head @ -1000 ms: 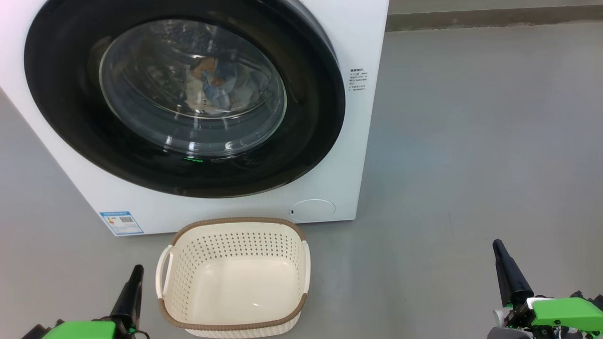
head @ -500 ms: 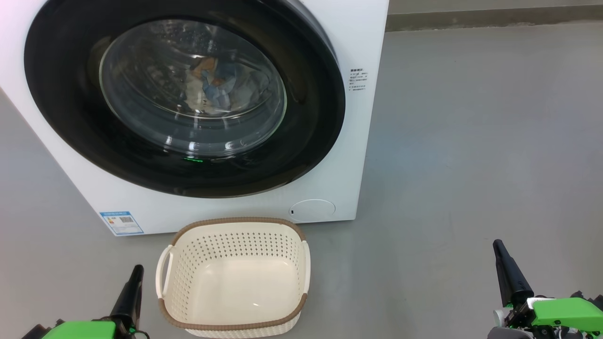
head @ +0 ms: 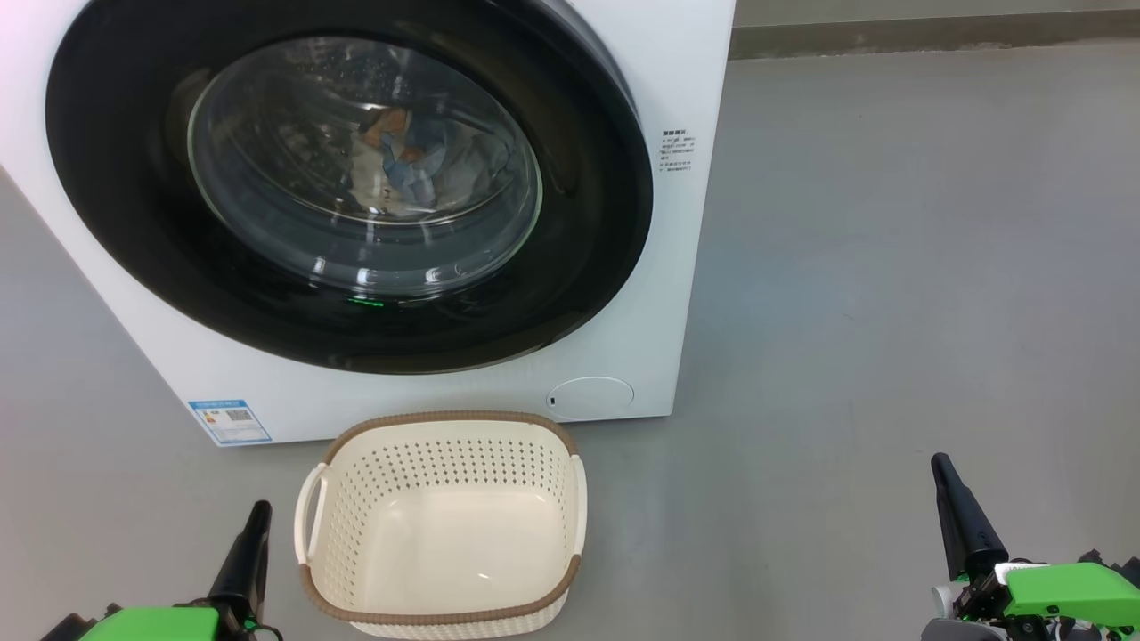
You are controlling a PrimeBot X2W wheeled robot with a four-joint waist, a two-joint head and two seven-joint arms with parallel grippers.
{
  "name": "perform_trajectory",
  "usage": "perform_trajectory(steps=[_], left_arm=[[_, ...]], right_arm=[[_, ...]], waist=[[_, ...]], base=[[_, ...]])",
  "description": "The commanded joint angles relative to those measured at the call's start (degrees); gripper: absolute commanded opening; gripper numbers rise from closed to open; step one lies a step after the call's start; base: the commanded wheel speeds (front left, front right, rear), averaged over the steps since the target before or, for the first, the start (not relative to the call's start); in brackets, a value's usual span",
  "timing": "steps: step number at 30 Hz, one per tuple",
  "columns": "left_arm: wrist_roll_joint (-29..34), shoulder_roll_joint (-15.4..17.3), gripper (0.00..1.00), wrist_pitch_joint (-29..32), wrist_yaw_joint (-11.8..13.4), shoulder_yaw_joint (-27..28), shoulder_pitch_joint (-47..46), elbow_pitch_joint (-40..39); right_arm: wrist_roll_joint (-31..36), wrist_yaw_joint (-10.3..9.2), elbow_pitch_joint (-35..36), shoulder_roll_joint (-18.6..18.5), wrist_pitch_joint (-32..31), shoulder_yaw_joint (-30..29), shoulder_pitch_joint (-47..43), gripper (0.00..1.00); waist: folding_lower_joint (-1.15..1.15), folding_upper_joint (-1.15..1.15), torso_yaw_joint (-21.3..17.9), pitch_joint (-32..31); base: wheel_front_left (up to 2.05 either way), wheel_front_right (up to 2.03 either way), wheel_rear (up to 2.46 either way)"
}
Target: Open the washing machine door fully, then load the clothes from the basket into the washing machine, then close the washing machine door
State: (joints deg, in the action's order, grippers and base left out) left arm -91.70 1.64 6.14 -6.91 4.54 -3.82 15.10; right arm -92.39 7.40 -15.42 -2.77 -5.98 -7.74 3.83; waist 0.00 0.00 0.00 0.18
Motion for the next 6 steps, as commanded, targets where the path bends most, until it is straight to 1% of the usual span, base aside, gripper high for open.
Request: perform_trajectory(steps=[1, 6], left_arm=[[-0.48, 1.23, 0.0, 0.34, -0.58, 1.96, -2.37, -1.06], [-0.48, 1.23, 0.0, 0.34, -0.58, 1.96, -2.37, -1.06]], right_arm=[[0.17, 0.09, 1.4, -0.19, -0.45, 1.29, 2.34, 0.0], [0.18, 0.09, 1.4, -0.19, -0.46, 1.28, 2.35, 0.0]], waist=[[0.0, 0.0, 0.0, 0.0], [0.0, 0.0, 0.0, 0.0]], base=[[0.0, 0.0, 0.0], [0.0, 0.0, 0.0]])
